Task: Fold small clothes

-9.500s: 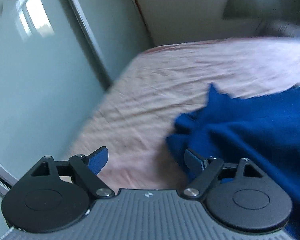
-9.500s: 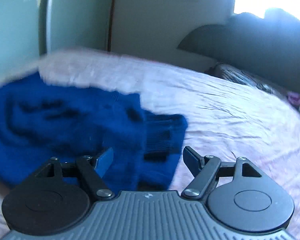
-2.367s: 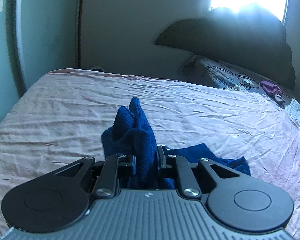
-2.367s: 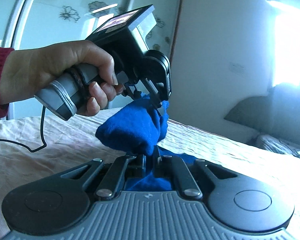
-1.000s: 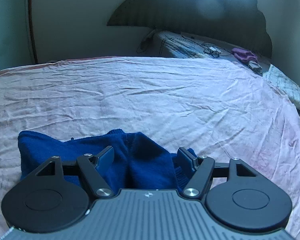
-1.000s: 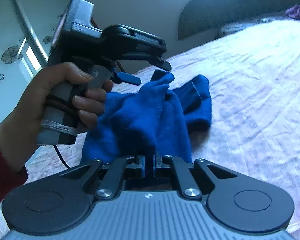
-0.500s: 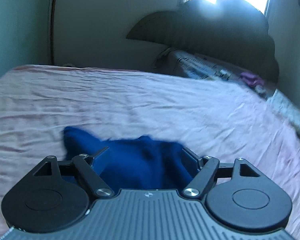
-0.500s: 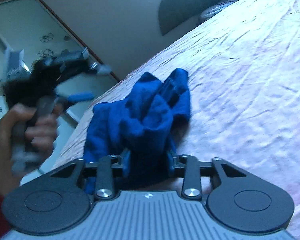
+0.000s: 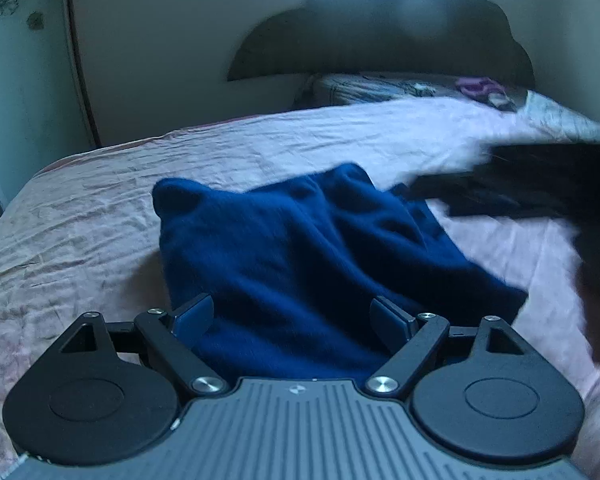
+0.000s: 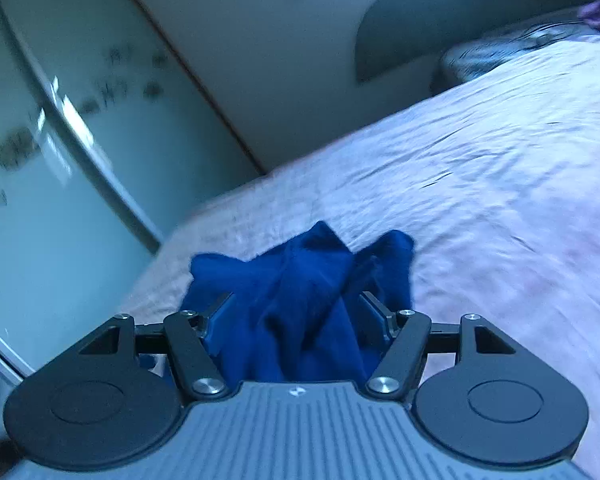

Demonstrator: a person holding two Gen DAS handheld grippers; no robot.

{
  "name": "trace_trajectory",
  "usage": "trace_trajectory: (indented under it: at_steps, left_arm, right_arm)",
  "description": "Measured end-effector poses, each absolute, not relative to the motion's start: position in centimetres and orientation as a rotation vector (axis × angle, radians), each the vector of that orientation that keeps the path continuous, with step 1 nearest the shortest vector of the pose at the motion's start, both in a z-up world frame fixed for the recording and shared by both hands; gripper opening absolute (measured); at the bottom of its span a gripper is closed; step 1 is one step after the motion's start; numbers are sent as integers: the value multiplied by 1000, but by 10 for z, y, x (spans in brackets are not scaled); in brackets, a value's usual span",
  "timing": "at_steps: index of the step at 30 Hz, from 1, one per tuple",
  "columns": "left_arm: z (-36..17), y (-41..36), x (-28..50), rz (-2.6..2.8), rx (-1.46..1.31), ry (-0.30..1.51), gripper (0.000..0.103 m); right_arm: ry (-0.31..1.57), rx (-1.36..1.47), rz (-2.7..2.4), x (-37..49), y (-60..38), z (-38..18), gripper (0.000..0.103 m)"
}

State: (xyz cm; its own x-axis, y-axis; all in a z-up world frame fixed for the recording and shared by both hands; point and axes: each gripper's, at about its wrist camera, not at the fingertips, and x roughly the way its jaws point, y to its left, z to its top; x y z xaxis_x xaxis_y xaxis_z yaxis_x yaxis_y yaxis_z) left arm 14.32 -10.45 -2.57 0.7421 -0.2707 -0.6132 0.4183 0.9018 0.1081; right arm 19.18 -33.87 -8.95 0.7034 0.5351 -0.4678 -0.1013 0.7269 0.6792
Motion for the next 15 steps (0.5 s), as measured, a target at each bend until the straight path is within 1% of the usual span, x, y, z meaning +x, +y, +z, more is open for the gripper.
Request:
trace_trajectory:
  at_steps: [2, 3, 4, 5, 6, 9, 11, 12, 13, 14, 15]
  left_arm:
    - [-33, -104, 139, -391, 258, 643, 87]
    - [-37, -103, 138, -396, 258, 655, 87]
    - [-41, -102, 137, -399, 257, 665, 87]
    - [-45, -101, 137, -402, 257, 675, 87]
    - [-48, -100, 137, -407, 260, 684, 87]
    - [-54, -98, 135, -418, 272, 693, 88]
    - [-52, -98, 134, -422, 278, 692, 87]
    - [-49, -97, 135, -426, 273, 691, 87]
    - [-45, -95, 135, -432, 263, 683, 87]
    - [-40, -94, 137, -435, 254, 670, 88]
    - [-35, -92, 140, -428, 246, 657, 89]
  right_arm:
    - [799, 634, 419, 223, -322, -98, 67]
    - [827, 624, 443, 232, -316, -102, 65]
    - [831, 605, 464, 237, -311, -105, 49]
    - [835, 558, 466, 241, -305, -105, 18]
    - [832, 489, 441, 242, -301, -103, 11]
    - [787, 417, 360, 243, -305, -103, 10]
    - [799, 420, 345, 246, -311, -105, 13]
    - [805, 413, 338, 246, -313, -104, 17]
    - [789, 388, 303, 243, -314, -98, 27]
    - [744, 355, 269, 239, -315, -90, 33]
    - [685, 312, 267, 235, -313, -80, 33]
